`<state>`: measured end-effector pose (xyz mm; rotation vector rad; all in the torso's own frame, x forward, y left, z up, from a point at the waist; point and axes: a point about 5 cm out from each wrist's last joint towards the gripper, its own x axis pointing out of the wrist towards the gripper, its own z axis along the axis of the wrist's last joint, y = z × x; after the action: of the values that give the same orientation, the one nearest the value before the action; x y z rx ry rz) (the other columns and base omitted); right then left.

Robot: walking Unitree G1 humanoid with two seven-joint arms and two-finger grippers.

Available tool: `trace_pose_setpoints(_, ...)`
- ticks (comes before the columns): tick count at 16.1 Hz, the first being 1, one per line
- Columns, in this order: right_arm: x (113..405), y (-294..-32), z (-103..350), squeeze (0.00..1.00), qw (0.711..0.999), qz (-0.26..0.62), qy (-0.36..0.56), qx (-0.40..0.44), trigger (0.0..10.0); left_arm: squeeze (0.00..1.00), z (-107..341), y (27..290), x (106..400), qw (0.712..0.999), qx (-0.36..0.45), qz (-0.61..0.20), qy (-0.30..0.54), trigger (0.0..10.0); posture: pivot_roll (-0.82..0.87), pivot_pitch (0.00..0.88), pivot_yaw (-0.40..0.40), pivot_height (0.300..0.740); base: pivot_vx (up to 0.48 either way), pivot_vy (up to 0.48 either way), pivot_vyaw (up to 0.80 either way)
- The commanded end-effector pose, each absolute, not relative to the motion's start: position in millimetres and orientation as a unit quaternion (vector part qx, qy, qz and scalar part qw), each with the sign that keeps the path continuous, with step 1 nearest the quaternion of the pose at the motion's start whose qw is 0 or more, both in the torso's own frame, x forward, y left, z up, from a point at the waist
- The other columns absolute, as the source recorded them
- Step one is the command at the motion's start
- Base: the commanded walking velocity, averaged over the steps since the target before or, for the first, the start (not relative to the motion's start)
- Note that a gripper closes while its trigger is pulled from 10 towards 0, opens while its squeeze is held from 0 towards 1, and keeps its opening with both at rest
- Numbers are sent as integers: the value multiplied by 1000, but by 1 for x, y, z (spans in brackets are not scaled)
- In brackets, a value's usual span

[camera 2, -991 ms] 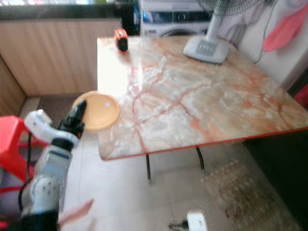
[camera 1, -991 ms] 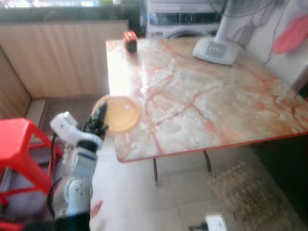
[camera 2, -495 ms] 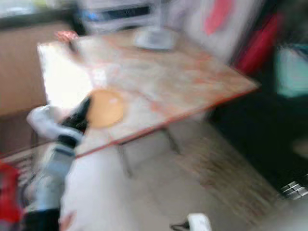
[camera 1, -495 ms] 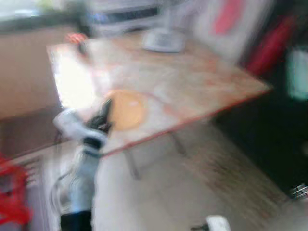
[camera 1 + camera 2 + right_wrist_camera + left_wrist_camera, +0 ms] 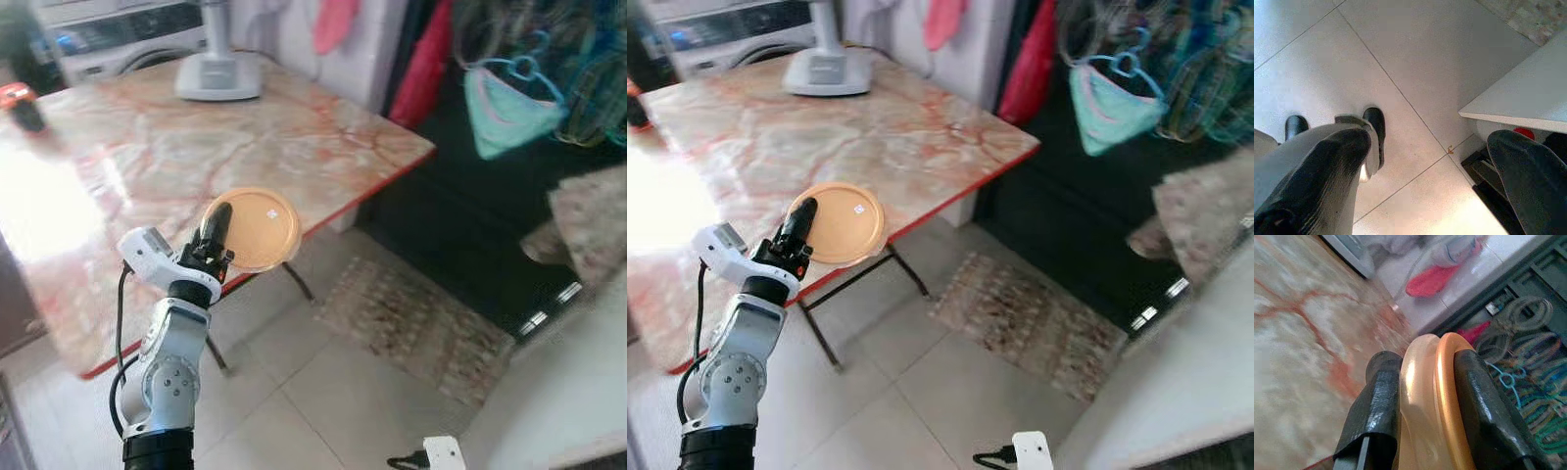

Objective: Restocking fridge

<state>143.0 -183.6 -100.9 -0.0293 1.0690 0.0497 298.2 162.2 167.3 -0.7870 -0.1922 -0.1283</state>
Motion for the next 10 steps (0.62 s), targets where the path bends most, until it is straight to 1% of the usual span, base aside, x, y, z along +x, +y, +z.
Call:
trace_pose_setpoints(1,140,-184,-102,0,858,23,513,-14,10000,0,172,161,298,919,-375,-70,-100,10000,17,32,-24,740,0,0,-800)
trace_pose_setpoints(10,141,-185,-101,0,859,25,511,-12,10000,0,170,154,297,924,-362,-88,-93,10000,16,24,-31,740,0,0,-800)
